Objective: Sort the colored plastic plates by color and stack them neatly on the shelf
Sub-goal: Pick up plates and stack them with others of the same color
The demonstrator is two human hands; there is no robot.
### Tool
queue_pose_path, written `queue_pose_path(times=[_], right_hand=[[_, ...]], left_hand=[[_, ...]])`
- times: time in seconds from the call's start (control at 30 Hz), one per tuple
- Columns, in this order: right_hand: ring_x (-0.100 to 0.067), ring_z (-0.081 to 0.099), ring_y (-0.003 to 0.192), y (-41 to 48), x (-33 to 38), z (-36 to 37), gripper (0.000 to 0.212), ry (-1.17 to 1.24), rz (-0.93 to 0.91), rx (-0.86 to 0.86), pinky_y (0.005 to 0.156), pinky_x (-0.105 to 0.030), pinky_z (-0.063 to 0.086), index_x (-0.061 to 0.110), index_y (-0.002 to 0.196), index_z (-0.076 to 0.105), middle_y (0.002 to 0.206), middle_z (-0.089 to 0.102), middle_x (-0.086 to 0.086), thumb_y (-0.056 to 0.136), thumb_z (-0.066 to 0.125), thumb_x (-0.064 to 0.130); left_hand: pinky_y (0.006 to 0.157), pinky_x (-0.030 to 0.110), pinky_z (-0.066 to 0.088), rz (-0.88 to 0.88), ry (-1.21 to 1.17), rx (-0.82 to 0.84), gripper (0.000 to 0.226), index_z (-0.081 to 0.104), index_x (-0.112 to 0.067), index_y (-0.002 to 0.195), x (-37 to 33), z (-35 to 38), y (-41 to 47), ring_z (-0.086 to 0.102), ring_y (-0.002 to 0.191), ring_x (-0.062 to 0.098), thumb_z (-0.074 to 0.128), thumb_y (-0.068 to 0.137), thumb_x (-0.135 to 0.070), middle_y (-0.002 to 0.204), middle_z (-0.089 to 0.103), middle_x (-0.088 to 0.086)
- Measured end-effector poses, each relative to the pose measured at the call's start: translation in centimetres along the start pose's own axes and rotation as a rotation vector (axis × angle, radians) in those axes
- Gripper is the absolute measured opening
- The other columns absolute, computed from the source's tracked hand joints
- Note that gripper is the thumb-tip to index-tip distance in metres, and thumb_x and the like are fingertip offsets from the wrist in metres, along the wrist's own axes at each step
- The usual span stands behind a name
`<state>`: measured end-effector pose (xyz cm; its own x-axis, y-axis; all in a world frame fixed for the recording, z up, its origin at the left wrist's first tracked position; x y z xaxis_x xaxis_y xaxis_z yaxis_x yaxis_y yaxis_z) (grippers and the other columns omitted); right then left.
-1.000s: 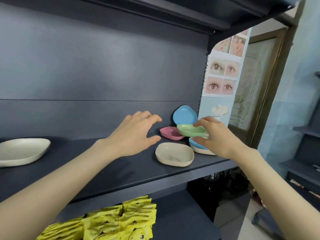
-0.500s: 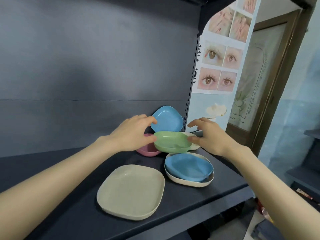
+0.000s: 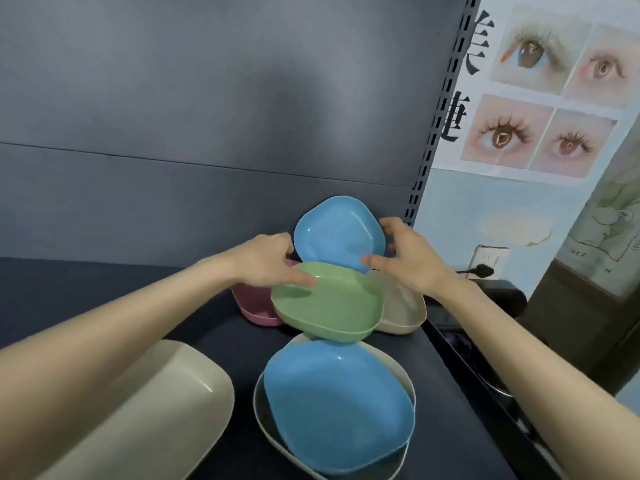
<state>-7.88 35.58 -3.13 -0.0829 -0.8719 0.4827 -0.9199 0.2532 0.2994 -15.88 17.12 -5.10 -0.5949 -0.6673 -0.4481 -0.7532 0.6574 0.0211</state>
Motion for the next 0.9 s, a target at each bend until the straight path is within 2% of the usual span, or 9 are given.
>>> queue_pose_path(times=[0.1,0.23,0.33,0.43,0.53,0.6,0.73,0.83,0.9], right_hand=[[-0.023,0.054,0.107,1.5,-1.3,0.9,0.063,0.059,0.001,0.015,0.089,-0.036,0.046,0.011,0.128,0.038,0.122,0.055,-0.006,0.079,0.072,0.031],[-0.019,0.054,0.093,3.4,-2.3,1.7,0.057,0.139,0.013,0.041,0.075,-0.027,0.042,0.008,0.122,0.040,0.106,0.057,-0.001,0.080,0.073,0.028],[-0.019,0.055,0.089,4.5,-2.8,2.1,0.050,0.209,0.033,0.009,0.066,-0.025,0.043,0.008,0.116,0.044,0.100,0.057,0.001,0.079,0.074,0.024],[-0.016,0.057,0.081,5.2,-3.1,2.3,0.038,0.277,0.033,-0.039,0.059,-0.019,0.042,0.010,0.108,0.051,0.095,0.060,0.002,0.078,0.074,0.018],[-0.014,0.056,0.072,5.6,-3.1,1.7,0.024,0.311,0.002,-0.103,0.058,-0.018,0.043,0.011,0.095,0.056,0.086,0.062,0.001,0.078,0.073,0.015],[-0.017,0.056,0.071,5.6,-3.0,1.3,0.019,0.338,-0.014,-0.135,0.061,-0.022,0.044,0.012,0.088,0.057,0.082,0.063,0.000,0.078,0.073,0.016],[-0.021,0.062,0.078,5.3,-1.7,-0.1,0.018,0.434,-0.053,-0.214,0.070,-0.033,0.050,0.014,0.088,0.057,0.083,0.065,0.000,0.079,0.073,0.016],[-0.008,0.058,0.071,4.4,0.1,-1.3,0.021,0.489,-0.107,-0.277,0.060,-0.015,0.046,0.024,0.080,0.053,0.078,0.061,0.010,0.080,0.072,0.015],[-0.003,0.056,0.070,3.7,1.7,-1.7,0.021,0.532,-0.141,-0.292,0.056,-0.010,0.043,0.025,0.081,0.052,0.079,0.060,0.012,0.081,0.071,0.016]], left_hand=[[0.065,0.030,0.037,-0.090,0.040,0.035,0.069,0.056,-0.003,0.105,0.6,0.9,1.0,0.048,0.075,0.017,0.070,0.069,-0.060,0.086,0.054,0.000],[0.060,0.026,0.041,-0.124,-0.078,0.100,0.052,0.063,-0.002,0.091,0.6,1.7,2.1,0.053,0.067,0.016,0.076,0.070,-0.047,0.080,0.063,0.004],[0.050,0.016,0.043,-0.111,-0.155,0.121,0.027,0.061,-0.017,0.076,0.7,2.1,2.7,0.056,0.054,0.004,0.079,0.071,-0.035,0.072,0.065,-0.003],[0.045,0.014,0.044,-0.114,-0.217,0.115,0.023,0.061,-0.017,0.076,0.8,2.3,3.0,0.056,0.047,-0.002,0.081,0.070,-0.026,0.067,0.064,-0.005],[0.063,0.028,0.057,-0.128,-0.283,0.083,0.025,0.066,-0.009,0.087,1.0,2.0,2.9,0.068,0.067,0.012,0.081,0.070,-0.021,0.079,0.072,0.004],[0.076,0.038,0.058,-0.126,-0.323,0.057,0.024,0.070,-0.007,0.091,1.1,1.5,2.5,0.071,0.080,0.023,0.079,0.072,-0.018,0.086,0.074,0.008],[0.081,0.044,0.056,-0.107,-0.366,-0.063,0.020,0.073,-0.008,0.092,1.3,-0.7,1.0,0.070,0.085,0.026,0.077,0.076,-0.018,0.087,0.074,0.007],[0.081,0.049,0.055,-0.094,-0.400,-0.183,0.020,0.071,-0.008,0.093,1.8,-2.8,-1.3,0.070,0.085,0.026,0.075,0.077,-0.020,0.090,0.074,0.007],[0.080,0.049,0.055,-0.092,-0.424,-0.266,0.023,0.070,-0.010,0.094,2.3,-4.1,-3.5,0.070,0.084,0.025,0.076,0.077,-0.022,0.090,0.073,0.007]])
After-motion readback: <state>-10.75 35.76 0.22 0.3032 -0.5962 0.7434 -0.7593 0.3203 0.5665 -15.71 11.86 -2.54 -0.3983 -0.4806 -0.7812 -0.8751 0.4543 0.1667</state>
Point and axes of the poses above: each hand's wrist, its own y-axis towards the middle knuckle, its own z-axis out of the palm, x = y × z, the point moved 6 cm from there along y, towards the middle knuckle
